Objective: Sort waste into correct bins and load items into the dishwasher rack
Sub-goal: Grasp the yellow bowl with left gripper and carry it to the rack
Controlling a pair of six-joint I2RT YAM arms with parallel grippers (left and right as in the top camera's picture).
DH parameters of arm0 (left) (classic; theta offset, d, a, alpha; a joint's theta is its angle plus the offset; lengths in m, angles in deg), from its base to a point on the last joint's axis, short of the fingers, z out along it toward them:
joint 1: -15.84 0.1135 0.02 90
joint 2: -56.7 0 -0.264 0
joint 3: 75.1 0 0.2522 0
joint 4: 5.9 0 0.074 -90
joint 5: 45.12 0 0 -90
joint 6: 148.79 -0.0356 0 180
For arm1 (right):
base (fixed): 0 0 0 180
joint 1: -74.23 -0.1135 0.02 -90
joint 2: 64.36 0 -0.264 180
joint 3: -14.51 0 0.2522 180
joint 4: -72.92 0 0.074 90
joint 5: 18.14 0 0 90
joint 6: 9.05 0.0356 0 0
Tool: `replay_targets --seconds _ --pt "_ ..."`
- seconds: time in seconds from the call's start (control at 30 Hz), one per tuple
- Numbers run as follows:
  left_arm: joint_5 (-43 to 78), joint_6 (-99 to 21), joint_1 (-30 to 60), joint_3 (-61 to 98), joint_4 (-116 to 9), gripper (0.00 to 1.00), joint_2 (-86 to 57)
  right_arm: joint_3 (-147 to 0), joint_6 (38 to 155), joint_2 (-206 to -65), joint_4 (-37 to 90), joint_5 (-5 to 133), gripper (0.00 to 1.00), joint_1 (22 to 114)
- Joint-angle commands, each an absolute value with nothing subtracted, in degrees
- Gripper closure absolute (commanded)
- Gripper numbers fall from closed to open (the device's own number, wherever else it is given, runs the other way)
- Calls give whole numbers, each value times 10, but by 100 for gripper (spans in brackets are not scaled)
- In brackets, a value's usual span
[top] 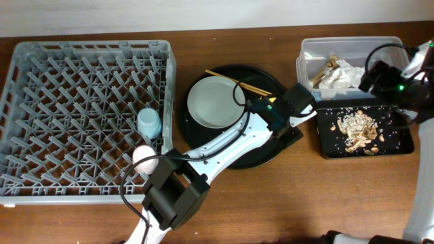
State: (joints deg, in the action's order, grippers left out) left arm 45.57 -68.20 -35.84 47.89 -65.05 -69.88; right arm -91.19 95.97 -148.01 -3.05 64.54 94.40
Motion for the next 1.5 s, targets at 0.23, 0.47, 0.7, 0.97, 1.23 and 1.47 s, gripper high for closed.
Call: replay_targets --seconds 0.23,0.47,0.7,0.97,1.23,1.47 --pt "462 -692 -365 478 -619 30 -749 -924 963 -1484 -31 650 2 945" --pt "462 -692 -369 478 -624 30 -749 -924 963 -1484 -31 650 2 945" --pt "487 -716 -372 481 -610 24 -749 -924 963 -1484 -31 650 2 945" --pt "523 -713 -362 481 -605 50 -783 -924 963 -1484 -31 650 2 945" --pt "539 -693 -360 490 -604 99 -781 -924 963 -1484 -31 650 2 945" --pt "539 -685 -354 580 -732 100 -719 -924 963 -1484 -31 650 2 945"
